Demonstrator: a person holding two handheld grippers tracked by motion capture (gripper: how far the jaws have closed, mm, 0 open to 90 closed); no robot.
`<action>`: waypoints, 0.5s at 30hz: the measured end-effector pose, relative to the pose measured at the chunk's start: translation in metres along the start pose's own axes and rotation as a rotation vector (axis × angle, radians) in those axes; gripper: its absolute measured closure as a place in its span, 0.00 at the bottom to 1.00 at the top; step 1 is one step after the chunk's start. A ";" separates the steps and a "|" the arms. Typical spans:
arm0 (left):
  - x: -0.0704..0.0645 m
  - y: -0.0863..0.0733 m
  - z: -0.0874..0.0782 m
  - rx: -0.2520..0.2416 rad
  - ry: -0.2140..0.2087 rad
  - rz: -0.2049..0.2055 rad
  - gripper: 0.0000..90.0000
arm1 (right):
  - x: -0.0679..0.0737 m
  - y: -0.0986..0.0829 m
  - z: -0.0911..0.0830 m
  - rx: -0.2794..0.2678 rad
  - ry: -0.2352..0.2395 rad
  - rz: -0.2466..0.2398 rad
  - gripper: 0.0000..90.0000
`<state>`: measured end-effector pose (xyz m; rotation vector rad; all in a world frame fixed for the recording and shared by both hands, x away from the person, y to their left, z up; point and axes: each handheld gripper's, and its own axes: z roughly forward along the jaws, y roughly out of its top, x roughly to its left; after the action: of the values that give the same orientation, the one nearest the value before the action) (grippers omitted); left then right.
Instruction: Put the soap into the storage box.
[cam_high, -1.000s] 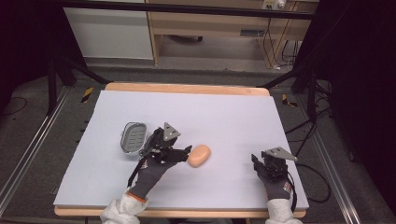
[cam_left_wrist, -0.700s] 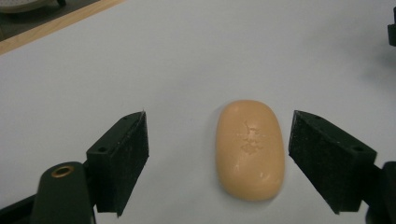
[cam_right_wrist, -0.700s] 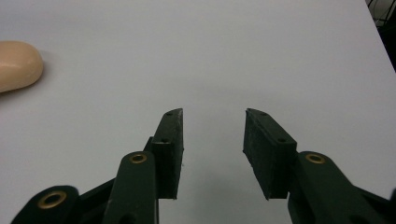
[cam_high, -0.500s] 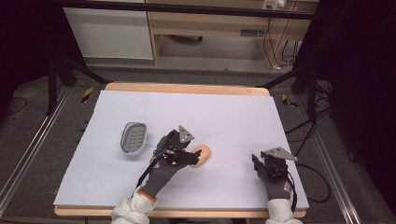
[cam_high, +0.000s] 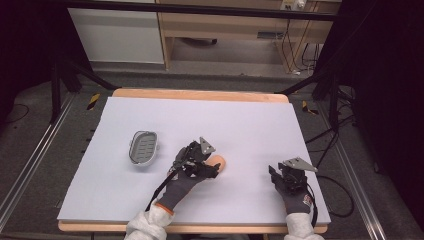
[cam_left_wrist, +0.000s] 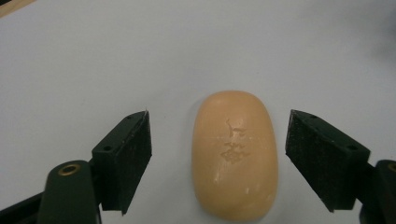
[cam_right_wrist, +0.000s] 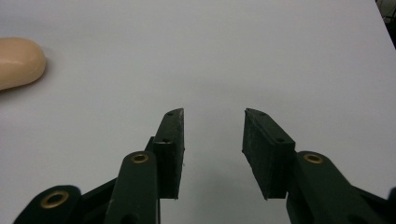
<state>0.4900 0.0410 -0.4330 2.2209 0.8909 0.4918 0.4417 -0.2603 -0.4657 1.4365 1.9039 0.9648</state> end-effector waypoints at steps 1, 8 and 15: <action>0.000 0.000 0.000 0.000 0.000 0.000 0.25 | 0.000 0.000 0.000 0.000 0.000 0.000 0.65; -0.002 -0.002 0.009 0.006 -0.014 -0.008 0.25 | 0.000 0.000 0.001 0.005 0.002 -0.001 0.65; -0.003 -0.004 0.017 0.022 -0.018 -0.002 0.25 | 0.000 0.000 0.001 0.005 0.004 -0.003 0.65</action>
<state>0.4958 0.0330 -0.4477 2.2406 0.8936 0.4624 0.4425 -0.2602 -0.4665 1.4354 1.9121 0.9632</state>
